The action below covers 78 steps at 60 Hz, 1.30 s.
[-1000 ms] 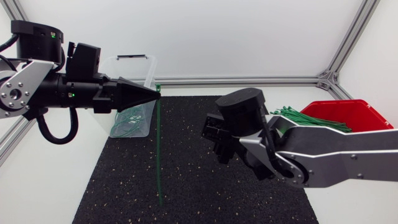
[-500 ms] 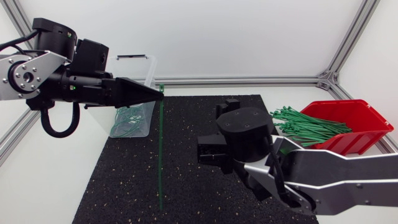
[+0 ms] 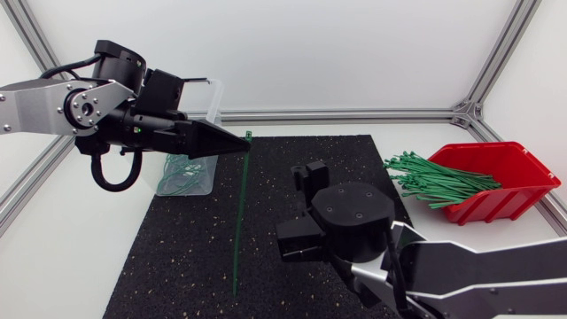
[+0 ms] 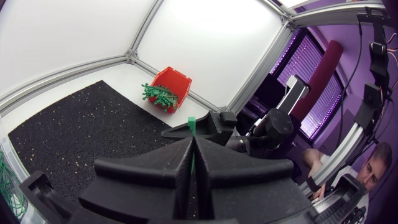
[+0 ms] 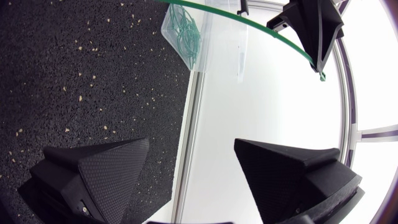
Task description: Take a green cable tie from the red box, thread the tail through the head to close it, then place it in the transparent bin on the left.
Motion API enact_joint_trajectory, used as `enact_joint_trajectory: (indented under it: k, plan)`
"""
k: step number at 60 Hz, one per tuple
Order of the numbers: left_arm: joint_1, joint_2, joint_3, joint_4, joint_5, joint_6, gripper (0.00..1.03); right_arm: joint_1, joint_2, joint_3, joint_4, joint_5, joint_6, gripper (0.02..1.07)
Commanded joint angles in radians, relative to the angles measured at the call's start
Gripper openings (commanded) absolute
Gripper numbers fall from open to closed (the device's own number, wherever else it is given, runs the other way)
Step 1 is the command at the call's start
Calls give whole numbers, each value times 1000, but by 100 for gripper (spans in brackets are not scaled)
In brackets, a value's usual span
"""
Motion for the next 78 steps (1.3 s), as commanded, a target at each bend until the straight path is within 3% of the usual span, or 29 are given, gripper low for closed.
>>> enact_joint_trajectory:
  k: [1,24,36,57,70,75,78]
  plan:
    - [1,30,4,-9,7,50,3,17,53,-2,24,20,-43,102]
    - [20,107,46,-24,3,87,3,167,164,44,37,49,-75,103]
    - [28,125,89,-52,-1,88,3,250,265,54,132,49,-103,102]
    - [39,156,113,-57,-4,88,3,337,337,83,161,61,-112,102]
    - [43,161,115,-73,-4,98,3,336,371,93,187,28,-155,92]
    - [45,159,121,-101,-4,116,3,334,374,88,204,12,-167,80]
    - [45,157,125,-112,-4,122,3,334,375,88,216,11,-170,78]
